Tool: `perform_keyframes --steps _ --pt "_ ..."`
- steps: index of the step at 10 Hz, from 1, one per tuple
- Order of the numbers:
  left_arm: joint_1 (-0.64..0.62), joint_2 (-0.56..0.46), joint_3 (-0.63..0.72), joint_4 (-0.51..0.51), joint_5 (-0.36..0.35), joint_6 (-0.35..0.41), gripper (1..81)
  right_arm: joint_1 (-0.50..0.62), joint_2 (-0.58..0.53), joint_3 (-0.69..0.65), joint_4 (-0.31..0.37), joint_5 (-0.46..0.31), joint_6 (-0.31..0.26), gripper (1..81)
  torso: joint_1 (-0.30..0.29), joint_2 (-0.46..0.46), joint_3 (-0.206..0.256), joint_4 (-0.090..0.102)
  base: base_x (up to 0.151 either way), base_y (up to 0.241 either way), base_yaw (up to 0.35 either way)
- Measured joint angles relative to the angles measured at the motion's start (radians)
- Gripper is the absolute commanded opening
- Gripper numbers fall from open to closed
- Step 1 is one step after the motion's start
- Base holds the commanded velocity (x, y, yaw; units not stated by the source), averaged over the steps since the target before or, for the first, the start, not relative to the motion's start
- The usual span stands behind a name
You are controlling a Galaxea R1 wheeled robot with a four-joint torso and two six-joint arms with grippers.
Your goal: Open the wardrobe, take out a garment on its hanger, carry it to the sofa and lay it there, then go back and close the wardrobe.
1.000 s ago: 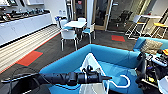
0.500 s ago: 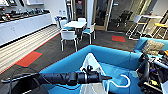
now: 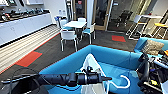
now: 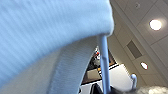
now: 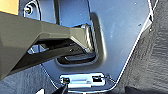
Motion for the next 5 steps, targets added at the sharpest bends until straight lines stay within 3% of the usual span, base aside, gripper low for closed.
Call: perform_keyframes --steps 5 --pt "0.014 0.081 -0.191 0.010 0.000 0.000 1.0 0.000 0.000 0.000 0.000 0.000 0.000 81.1 0.000 0.000 0.000 0.000 0.000 0.000 0.000"
